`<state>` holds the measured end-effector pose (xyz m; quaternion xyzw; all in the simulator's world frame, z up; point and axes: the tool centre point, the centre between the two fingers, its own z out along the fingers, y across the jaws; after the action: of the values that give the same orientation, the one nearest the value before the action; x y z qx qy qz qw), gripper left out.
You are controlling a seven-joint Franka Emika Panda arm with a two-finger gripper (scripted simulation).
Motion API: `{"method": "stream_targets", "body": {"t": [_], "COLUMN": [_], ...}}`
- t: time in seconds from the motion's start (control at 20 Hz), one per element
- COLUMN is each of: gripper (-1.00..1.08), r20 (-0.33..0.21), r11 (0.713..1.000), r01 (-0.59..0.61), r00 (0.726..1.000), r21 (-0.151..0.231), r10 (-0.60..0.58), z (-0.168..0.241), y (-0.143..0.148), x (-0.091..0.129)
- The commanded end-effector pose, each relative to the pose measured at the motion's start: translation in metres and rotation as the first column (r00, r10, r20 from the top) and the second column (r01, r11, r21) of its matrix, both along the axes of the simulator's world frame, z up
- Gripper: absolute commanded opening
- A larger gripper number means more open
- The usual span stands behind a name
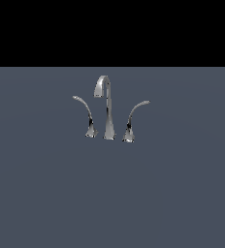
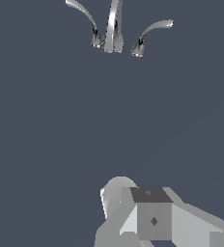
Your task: Turn on the faucet by rotating a designated handle.
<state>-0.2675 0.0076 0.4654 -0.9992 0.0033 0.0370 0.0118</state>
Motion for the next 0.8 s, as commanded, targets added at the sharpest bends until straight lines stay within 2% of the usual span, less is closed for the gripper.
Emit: {"method": "stream_targets", "body": {"t": [0.0,0.4,0.75], "gripper": [-1.00,-1.00,-1.00], "r20": [0.000,0.001,0.002], "r11": [1.000,0.999,0.990], "r01": [0.000,0.040,0.140], "r00": [1.000,0.999,0.990], "r21": [0.000,-0.001,-0.005], "r10": [0.000,-0.040,-0.140], "z": [0.000,-0.007,-0.024], "y": [0.000,0.005,0.016], "x": [0.000,0.007,0.028]}}
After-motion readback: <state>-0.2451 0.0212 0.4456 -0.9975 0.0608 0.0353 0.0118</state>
